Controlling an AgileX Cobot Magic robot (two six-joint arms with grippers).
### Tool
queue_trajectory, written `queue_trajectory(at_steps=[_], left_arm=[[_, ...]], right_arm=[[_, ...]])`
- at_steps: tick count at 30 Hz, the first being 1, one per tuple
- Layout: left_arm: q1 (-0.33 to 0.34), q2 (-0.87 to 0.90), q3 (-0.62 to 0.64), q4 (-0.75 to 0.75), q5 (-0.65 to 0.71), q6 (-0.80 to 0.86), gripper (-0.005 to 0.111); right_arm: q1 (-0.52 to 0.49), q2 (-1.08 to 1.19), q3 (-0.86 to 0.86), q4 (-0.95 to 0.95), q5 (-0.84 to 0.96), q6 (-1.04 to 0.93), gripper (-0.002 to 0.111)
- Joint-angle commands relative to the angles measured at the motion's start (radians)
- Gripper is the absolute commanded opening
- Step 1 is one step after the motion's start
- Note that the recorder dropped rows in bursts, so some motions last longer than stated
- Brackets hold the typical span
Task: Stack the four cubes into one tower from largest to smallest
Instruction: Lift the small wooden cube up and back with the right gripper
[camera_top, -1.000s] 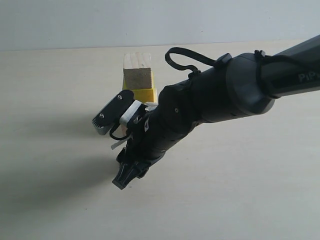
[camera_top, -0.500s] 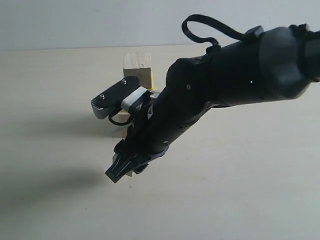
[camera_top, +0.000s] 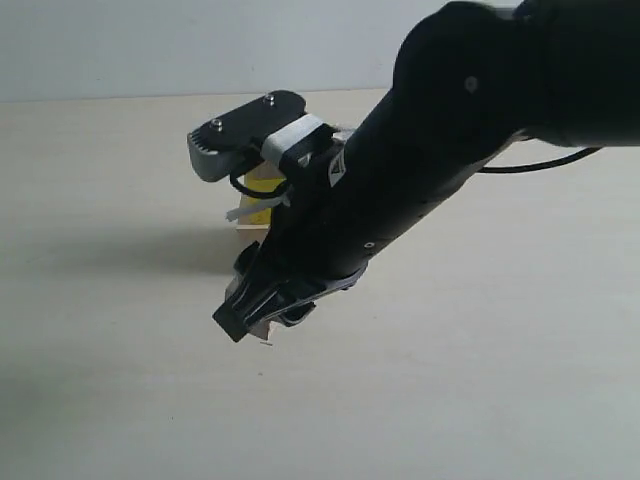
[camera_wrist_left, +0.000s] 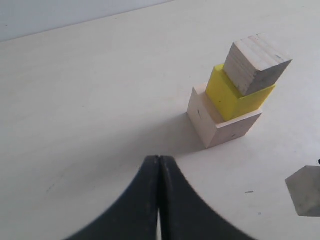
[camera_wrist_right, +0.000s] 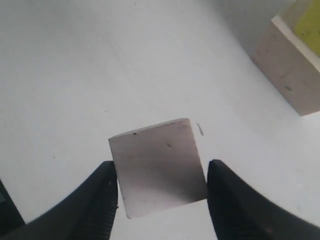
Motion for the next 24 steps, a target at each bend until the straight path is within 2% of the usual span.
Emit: queue_trajectory(at_steps=[1,9,11,18,24], left_arm=[[0.002,-0.006,-0.001,-0.008,-0.010,0.002,0.000],[0.002,-0.006,-0.001,-0.008,-0.010,0.005,0.000],[0.002,-0.006,-0.001,-0.008,-0.010,0.005,0.000],[0.002,-0.006,-0.001,-0.008,-0.006,0.005,0.000],[0.002,-0.006,-0.001,-0.008,0.011,0.005,0.000]], right_arm=[[0.003,-0.075,0.001,-0.069,0.049,0.081,0.000],[0.003,-0.186,0.001,-0.472,0.063,0.369,0.000],[0.000,-0.198,0.001,-0.526,0.072,0.383,0.000],[-0.051,-0.201,-0.037,-0.541,0.081,0.390,0.000],[-0.142,-0.201,-0.129,-0.539,0.086,0.338,0.000]])
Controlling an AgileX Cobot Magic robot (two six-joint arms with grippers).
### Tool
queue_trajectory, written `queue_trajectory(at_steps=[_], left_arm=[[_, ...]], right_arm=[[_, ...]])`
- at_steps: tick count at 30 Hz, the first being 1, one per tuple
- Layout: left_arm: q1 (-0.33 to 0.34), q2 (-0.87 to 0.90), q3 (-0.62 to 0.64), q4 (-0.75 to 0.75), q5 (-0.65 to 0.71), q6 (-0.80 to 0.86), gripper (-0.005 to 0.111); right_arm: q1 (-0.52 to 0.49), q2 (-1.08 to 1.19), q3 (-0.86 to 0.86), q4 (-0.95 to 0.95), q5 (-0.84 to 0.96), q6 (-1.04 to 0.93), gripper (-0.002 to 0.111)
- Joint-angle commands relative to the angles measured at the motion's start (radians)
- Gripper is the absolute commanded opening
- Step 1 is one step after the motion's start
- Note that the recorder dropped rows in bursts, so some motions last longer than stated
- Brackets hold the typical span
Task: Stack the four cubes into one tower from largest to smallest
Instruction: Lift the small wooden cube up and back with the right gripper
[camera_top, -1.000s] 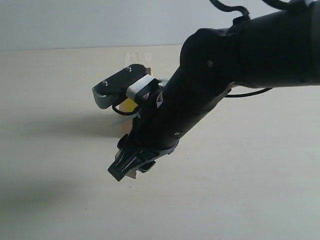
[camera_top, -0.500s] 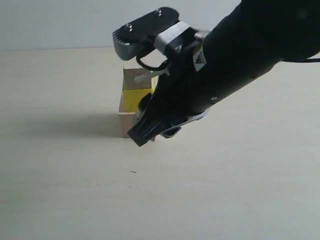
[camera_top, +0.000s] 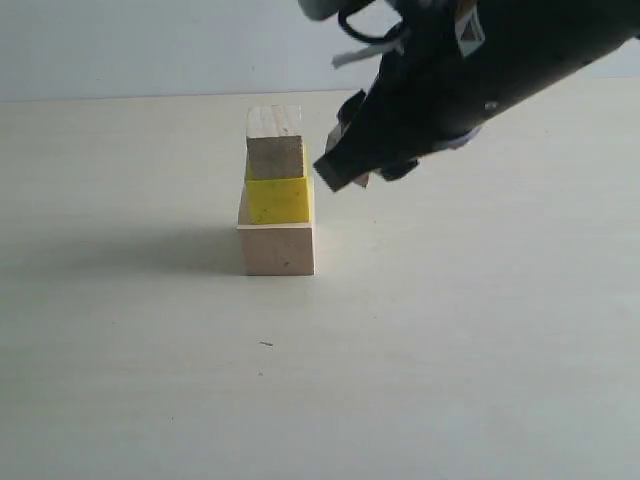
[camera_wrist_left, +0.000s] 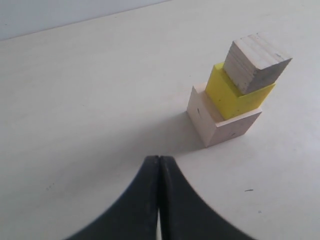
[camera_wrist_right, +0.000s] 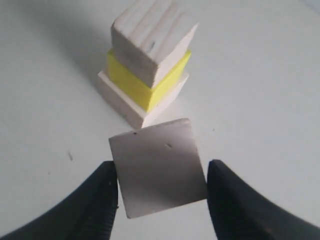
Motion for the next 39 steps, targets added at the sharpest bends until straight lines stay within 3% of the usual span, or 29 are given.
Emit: queue_trajectory(at_steps=[1,9,14,24,39], left_arm=[[0.002,-0.006,-0.001,-0.008,0.009,0.003,0.000],[0.002,-0.006,-0.001,-0.008,0.037,0.003,0.000],[0.002,-0.006,-0.001,-0.008,0.044,0.003,0.000],[0.002,-0.006,-0.001,-0.002,0.082,0.021,0.000],[0.002,-0.006,-0.001,-0.004,0.092,0.023,0.000]], right_arm=[[-0.081,-0.005,-0.075,0.006,-0.002,-0.049,0.000],[-0.230,-0.005,-0.105,0.261,-0.012,-0.317,0.000],[-0.268,0.011,-0.106,0.397,-0.061,-0.478,0.000],[-0.265,0.147,-0.122,0.404,-0.056,-0.605,0.000],[-0.265,0.256,-0.390,0.408,0.085,-0.690,0.000]])
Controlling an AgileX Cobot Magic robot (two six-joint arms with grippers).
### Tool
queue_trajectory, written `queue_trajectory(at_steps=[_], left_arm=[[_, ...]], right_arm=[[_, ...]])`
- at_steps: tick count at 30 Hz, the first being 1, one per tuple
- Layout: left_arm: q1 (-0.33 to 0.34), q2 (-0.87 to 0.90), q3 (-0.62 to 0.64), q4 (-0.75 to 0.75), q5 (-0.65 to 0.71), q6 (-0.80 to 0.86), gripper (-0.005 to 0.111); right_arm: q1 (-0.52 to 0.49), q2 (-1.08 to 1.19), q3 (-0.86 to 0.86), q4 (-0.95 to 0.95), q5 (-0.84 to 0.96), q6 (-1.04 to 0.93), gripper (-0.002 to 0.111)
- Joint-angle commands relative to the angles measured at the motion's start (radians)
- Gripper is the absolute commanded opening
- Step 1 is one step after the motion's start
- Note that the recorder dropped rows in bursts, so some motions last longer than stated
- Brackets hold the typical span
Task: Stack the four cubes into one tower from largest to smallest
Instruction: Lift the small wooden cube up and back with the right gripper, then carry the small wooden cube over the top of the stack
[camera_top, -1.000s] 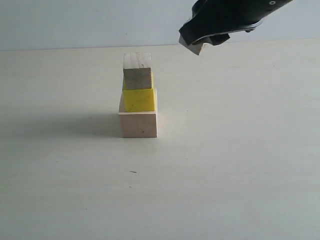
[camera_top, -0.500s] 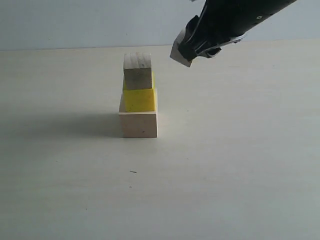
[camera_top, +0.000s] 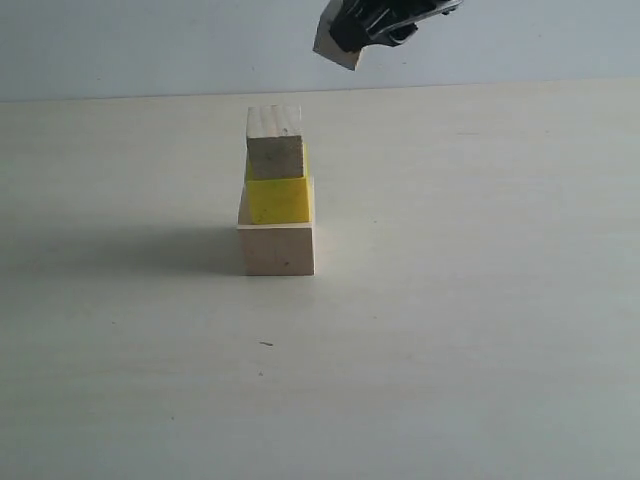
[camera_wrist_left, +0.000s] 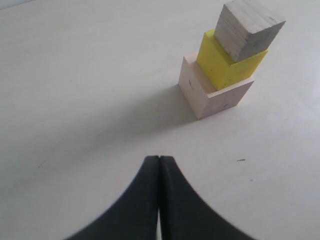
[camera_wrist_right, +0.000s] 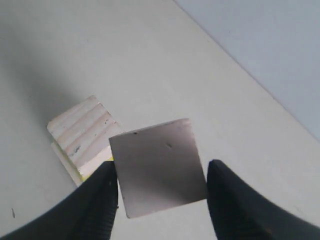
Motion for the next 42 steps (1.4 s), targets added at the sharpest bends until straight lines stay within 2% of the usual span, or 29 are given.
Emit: queue_trajectory(at_steps=[1,12,22,33,42], left_arm=[[0.002,-0.006,-0.001,-0.004,0.000,0.003,0.000],[0.002,-0.006,-0.001,-0.004,0.000,0.005,0.000],[0.002,-0.006,-0.001,-0.004,0.000,0.005,0.000],[0.002,-0.006,-0.001,-0.008,0.000,0.005,0.000],[0.002,-0.006,-0.001,-0.008,0.000,0.005,0.000]], right_arm=[[-0.004,0.079,-0.092,0.005,0.087,-0.032,0.000],[-0.004,0.160,-0.244,0.106,0.201,-0.227,0.000],[-0.004,0.165,-0.261,0.177,0.290,-0.452,0.000],[-0.004,0.218,-0.285,0.197,0.285,-0.496,0.000],[-0.004,0.282,-0.443,0.197,0.355,-0.496,0.000]])
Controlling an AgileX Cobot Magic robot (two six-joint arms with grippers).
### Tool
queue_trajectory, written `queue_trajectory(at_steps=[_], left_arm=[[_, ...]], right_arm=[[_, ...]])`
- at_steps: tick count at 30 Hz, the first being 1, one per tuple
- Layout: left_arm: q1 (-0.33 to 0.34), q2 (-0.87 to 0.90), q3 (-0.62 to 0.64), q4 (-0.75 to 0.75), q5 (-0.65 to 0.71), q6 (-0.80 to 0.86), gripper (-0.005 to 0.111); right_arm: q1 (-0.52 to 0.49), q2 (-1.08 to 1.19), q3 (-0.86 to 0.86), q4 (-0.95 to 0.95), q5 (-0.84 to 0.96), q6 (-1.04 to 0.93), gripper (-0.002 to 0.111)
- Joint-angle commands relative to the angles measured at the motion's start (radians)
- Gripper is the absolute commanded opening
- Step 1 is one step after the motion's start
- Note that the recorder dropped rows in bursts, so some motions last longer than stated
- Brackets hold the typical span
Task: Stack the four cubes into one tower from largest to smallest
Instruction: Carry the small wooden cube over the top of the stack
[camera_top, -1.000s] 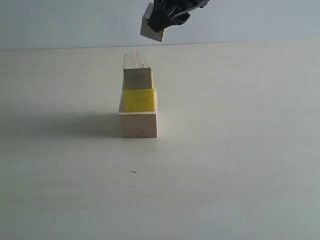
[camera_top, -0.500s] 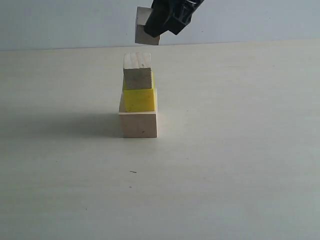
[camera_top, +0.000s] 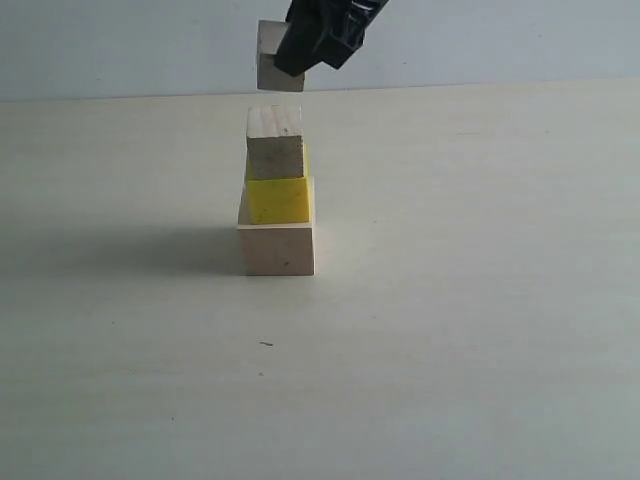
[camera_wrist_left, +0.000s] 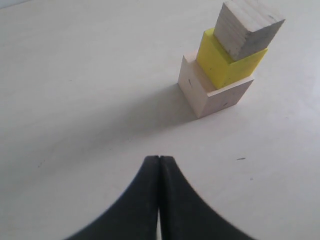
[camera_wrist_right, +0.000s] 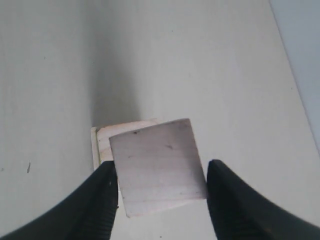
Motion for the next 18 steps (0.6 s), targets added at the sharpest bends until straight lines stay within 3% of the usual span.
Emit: queue_trajectory(at_steps=[1,18], left_arm=[[0.002,-0.006,-0.001,-0.008,-0.004,0.001,0.000],[0.002,-0.006,-0.001,-0.007,0.000,0.001,0.000]], right_arm=[[-0.004,0.030,-0.092,0.014,0.022,-0.009,0.000],[-0.007,0.082,-0.165,-0.020,0.091,-0.006,0.000]])
